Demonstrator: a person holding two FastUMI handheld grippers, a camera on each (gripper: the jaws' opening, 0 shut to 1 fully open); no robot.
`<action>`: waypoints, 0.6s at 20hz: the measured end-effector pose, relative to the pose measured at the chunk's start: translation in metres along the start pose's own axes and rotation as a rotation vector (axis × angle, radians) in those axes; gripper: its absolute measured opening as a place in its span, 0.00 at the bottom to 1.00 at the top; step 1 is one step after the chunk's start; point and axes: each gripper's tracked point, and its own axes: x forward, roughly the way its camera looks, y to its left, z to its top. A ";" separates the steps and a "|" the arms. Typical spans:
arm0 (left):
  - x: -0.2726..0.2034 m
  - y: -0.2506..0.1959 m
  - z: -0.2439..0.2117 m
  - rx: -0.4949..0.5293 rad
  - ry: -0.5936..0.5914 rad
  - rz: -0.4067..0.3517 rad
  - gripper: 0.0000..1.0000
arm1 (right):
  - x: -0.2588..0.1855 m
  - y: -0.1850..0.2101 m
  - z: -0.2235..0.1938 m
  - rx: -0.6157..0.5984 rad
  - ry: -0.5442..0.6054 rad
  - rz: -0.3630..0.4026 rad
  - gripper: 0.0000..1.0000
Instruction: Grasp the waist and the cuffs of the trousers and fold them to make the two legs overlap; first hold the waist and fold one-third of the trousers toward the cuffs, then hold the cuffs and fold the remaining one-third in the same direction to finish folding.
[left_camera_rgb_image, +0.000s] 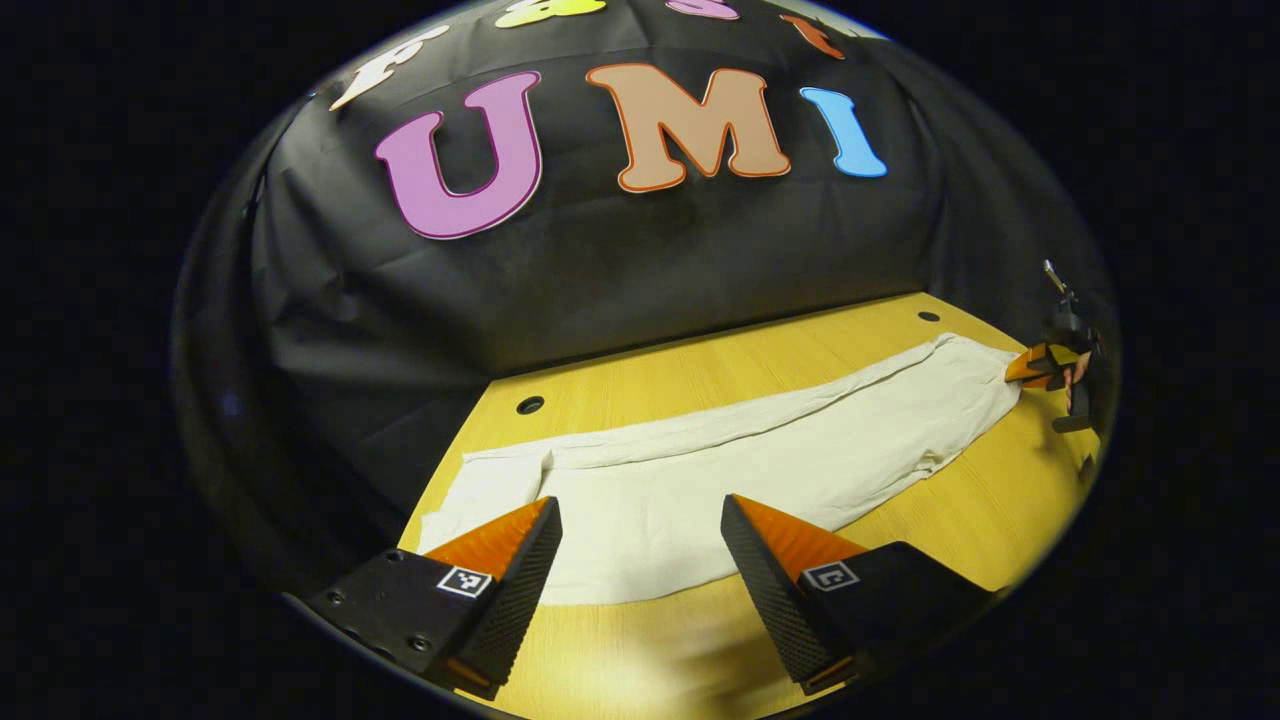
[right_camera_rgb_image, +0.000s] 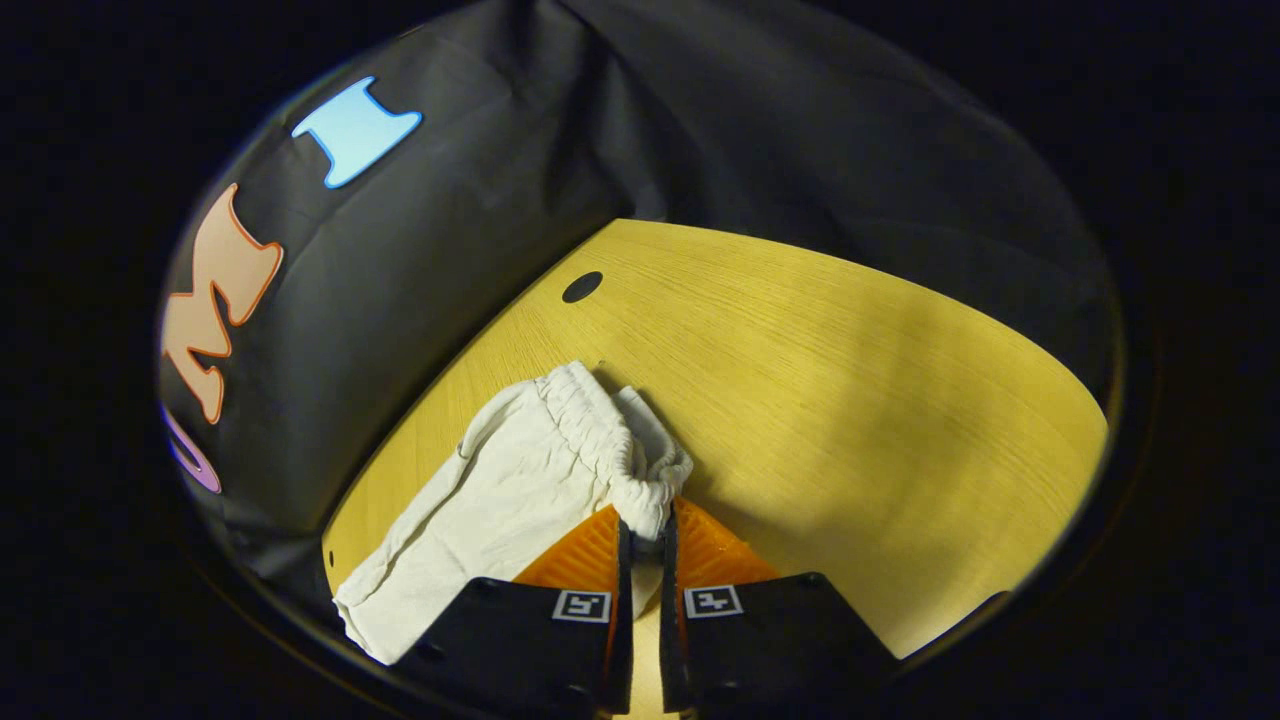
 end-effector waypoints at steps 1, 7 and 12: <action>-0.001 -0.002 -0.001 -0.006 0.004 -0.002 0.96 | -0.001 0.000 0.002 0.015 -0.004 -0.001 0.07; 0.007 -0.005 0.012 -0.032 -0.012 -0.042 0.96 | 0.002 0.008 0.005 -0.073 -0.063 0.047 0.13; 0.016 0.013 0.015 -0.050 -0.015 -0.057 0.96 | 0.000 0.016 0.013 -0.160 -0.133 0.175 0.12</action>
